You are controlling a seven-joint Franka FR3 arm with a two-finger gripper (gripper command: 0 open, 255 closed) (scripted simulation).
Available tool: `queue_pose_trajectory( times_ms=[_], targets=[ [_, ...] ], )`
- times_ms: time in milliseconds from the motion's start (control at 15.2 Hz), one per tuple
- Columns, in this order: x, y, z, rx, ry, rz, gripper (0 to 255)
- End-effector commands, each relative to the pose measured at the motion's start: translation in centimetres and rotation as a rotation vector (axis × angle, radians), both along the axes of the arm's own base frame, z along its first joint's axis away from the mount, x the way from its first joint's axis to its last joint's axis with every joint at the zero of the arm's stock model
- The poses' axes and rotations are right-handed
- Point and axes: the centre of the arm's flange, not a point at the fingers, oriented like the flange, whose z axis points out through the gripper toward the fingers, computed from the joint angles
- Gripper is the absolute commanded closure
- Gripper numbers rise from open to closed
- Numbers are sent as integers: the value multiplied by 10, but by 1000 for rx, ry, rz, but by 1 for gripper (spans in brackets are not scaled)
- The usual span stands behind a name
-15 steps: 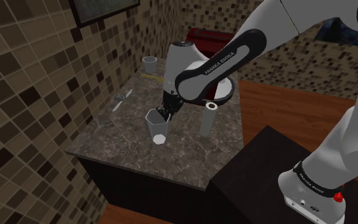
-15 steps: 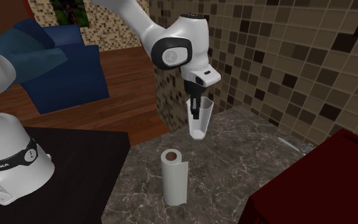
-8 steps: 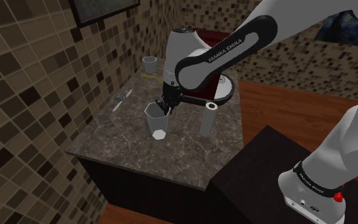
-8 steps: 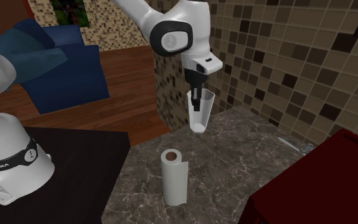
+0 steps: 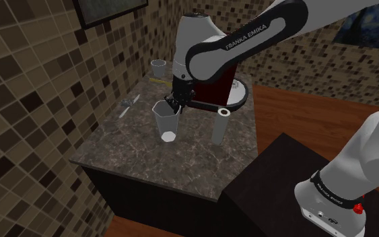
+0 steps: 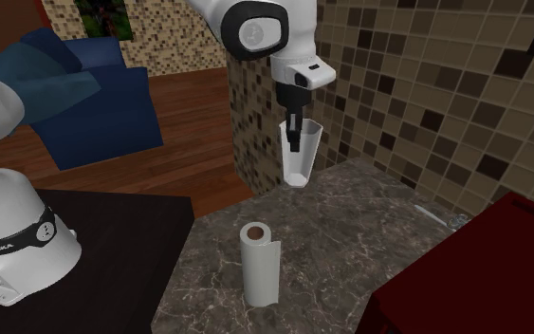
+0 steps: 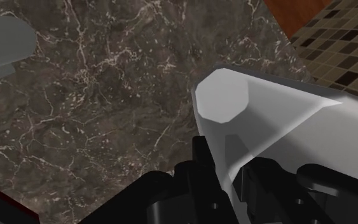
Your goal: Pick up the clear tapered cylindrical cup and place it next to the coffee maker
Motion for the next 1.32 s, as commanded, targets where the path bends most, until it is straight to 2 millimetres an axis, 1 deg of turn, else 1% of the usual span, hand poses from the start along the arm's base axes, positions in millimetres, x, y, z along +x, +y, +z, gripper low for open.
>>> queue_pose_trajectory(
  times_ms=[0,1254],
  targets=[
    [0,0,12,0,0,0,255],
    [0,0,112,0,0,0,255]
  ],
)
